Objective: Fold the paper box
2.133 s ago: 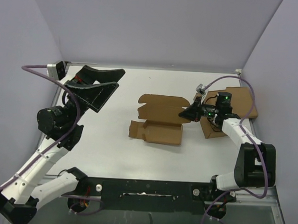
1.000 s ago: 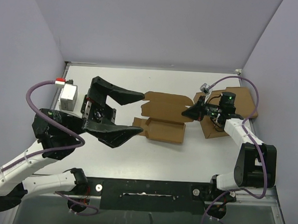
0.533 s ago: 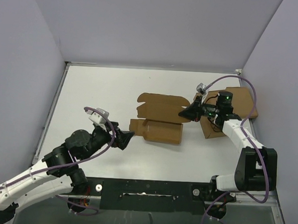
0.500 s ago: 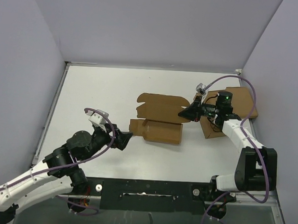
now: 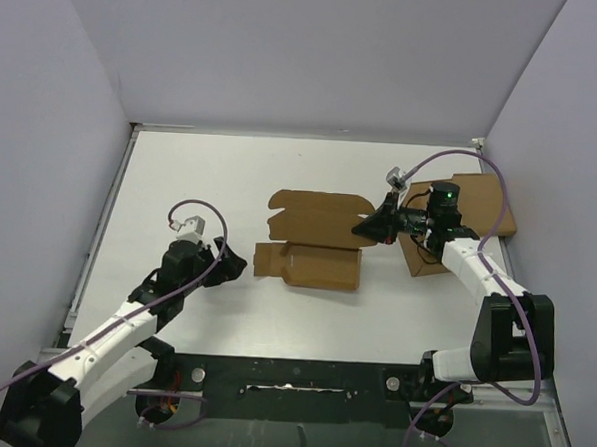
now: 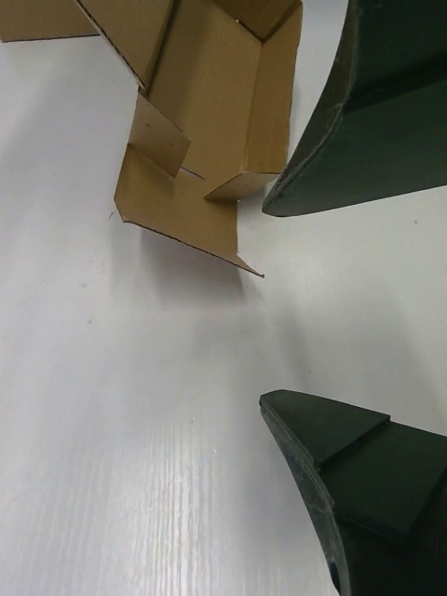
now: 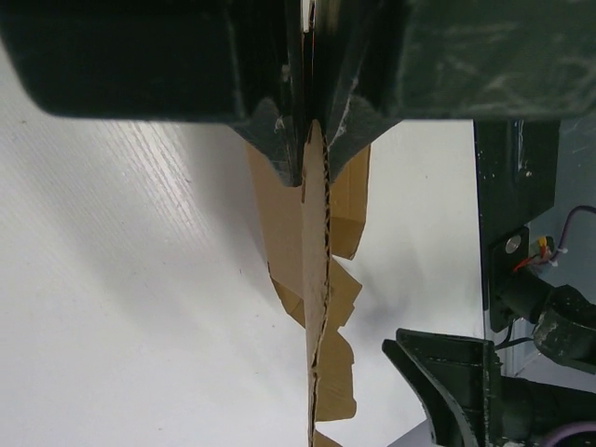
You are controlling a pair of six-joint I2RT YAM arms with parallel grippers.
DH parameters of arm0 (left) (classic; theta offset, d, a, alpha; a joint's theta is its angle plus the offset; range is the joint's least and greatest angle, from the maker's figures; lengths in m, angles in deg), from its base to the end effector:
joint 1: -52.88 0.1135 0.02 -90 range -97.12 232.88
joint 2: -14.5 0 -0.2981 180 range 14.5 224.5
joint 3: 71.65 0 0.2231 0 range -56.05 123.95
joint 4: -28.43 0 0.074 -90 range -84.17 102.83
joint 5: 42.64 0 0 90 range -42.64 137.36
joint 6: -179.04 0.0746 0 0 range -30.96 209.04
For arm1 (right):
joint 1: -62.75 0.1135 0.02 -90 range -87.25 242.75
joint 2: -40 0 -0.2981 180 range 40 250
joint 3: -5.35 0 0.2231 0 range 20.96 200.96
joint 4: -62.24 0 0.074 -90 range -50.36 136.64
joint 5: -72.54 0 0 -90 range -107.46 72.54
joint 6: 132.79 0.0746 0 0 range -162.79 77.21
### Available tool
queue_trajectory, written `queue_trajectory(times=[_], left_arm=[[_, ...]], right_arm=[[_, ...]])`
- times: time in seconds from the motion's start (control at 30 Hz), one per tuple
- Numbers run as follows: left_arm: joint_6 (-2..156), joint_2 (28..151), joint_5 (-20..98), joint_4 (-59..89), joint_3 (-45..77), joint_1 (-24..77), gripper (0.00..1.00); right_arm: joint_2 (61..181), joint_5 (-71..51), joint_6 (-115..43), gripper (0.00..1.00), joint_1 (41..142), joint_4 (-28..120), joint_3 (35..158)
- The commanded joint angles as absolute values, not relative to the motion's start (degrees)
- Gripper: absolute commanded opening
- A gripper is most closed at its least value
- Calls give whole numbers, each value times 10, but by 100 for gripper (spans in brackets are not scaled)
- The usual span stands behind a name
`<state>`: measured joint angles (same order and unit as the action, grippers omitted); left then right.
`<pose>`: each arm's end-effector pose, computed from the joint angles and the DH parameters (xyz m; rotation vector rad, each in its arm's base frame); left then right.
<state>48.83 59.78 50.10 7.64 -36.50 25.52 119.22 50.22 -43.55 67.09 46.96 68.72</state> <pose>0.1413 -0.0691 0.2098 -0.2732 2.1618 -0.6433 0.2605 0.0890 0.2925 -0.7756 1.8034 1.2628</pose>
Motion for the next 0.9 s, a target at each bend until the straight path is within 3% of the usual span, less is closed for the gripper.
queue_trajectory(times=[0.0,0.17,0.4,0.7,0.77,0.87], left_arm=[[461,679,347,293,-391,296,74],[457,773,311,415,-396,295,74],[461,852,343,439,-386,294,69],[468,924,319,501,-363,281,6],[484,905,336,490,-363,266,0],[520,869,384,461,-364,229,0]], right_arm=[[1184,495,-425,0,678,492,704],[1191,488,-428,0,687,491,704],[1193,485,-431,0,690,488,705],[1191,464,-429,0,691,484,704],[1189,439,-425,0,693,485,702],[1187,391,-405,0,700,498,693]])
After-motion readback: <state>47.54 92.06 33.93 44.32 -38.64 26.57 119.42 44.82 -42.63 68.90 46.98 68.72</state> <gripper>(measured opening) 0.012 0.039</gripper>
